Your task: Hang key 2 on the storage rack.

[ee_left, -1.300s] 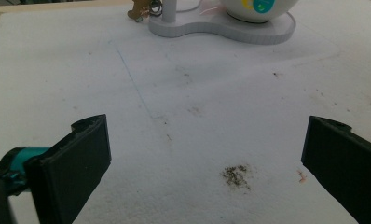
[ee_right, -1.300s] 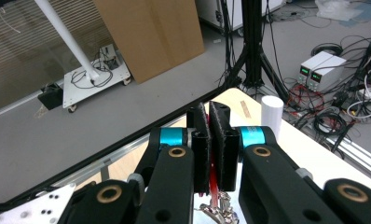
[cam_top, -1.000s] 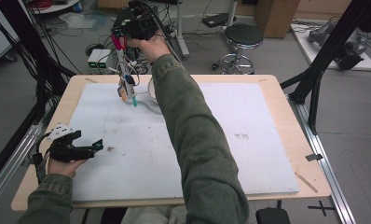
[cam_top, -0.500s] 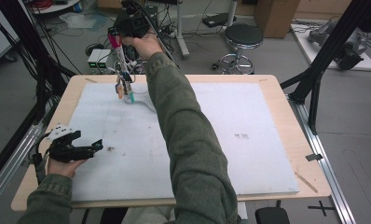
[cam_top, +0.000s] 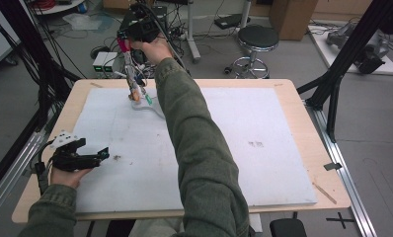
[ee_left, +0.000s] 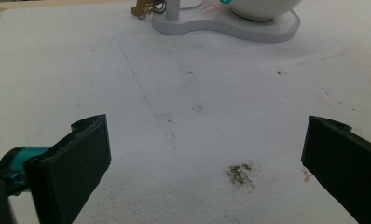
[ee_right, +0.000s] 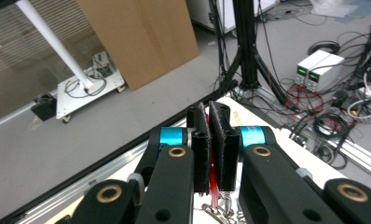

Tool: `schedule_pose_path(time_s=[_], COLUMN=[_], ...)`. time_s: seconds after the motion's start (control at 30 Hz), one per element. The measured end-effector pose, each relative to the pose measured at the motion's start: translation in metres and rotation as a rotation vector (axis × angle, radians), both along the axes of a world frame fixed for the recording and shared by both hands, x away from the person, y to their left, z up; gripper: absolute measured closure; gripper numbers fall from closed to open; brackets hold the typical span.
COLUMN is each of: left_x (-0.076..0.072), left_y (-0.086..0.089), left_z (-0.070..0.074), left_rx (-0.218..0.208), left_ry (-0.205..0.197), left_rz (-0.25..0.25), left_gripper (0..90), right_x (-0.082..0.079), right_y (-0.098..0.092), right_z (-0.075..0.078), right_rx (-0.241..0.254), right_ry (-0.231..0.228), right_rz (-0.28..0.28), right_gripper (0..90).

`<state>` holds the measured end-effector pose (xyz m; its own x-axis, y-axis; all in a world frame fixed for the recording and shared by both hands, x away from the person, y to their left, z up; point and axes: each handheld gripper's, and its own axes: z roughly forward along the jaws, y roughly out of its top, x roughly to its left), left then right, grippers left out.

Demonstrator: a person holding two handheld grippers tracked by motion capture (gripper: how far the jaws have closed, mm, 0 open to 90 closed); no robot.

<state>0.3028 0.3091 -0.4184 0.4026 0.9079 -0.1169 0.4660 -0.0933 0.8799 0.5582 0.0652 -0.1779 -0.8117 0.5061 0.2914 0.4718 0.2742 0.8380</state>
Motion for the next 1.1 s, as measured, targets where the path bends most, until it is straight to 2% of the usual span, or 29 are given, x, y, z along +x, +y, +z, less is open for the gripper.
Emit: schedule_pose_path(time_s=[0.23, 0.6, 0.67, 0.8, 0.93, 1.07, 1.1], left_x=[-0.001, -0.001, 0.000, 0.000, 0.000, 0.000, 0.000], left_y=[0.000, 0.000, 0.000, -0.001, -0.001, -0.001, -0.002], left_z=[0.000, 0.000, 0.000, 0.000, 0.000, 0.000, 0.000], left_rx=[0.001, 0.003, 0.003, 0.004, 0.008, 0.005, 0.006], left_ry=[-0.001, -0.002, -0.002, 0.002, 0.002, 0.001, 0.000], left_rz=[0.001, -0.001, -0.002, -0.002, -0.002, 0.002, 0.003], left_gripper=[1.8, 1.7, 1.8, 1.7, 1.8, 1.7, 1.7], right_x=[0.004, 0.002, 0.001, -0.004, -0.010, -0.013, -0.014], right_y=[0.001, -0.003, -0.006, -0.009, -0.014, -0.021, -0.024], right_z=[-0.010, -0.014, -0.014, -0.016, -0.020, -0.024, -0.024], right_rx=[-0.021, -0.056, -0.061, -0.130, -0.176, -0.192, -0.200], right_ry=[-0.001, -0.008, -0.002, -0.034, -0.053, -0.056, -0.065], right_rz=[-0.027, -0.036, -0.027, -0.014, -0.020, -0.029, -0.030], right_gripper=[87.6, 85.7, 76.0, 49.1, 25.0, 10.8, 10.2])
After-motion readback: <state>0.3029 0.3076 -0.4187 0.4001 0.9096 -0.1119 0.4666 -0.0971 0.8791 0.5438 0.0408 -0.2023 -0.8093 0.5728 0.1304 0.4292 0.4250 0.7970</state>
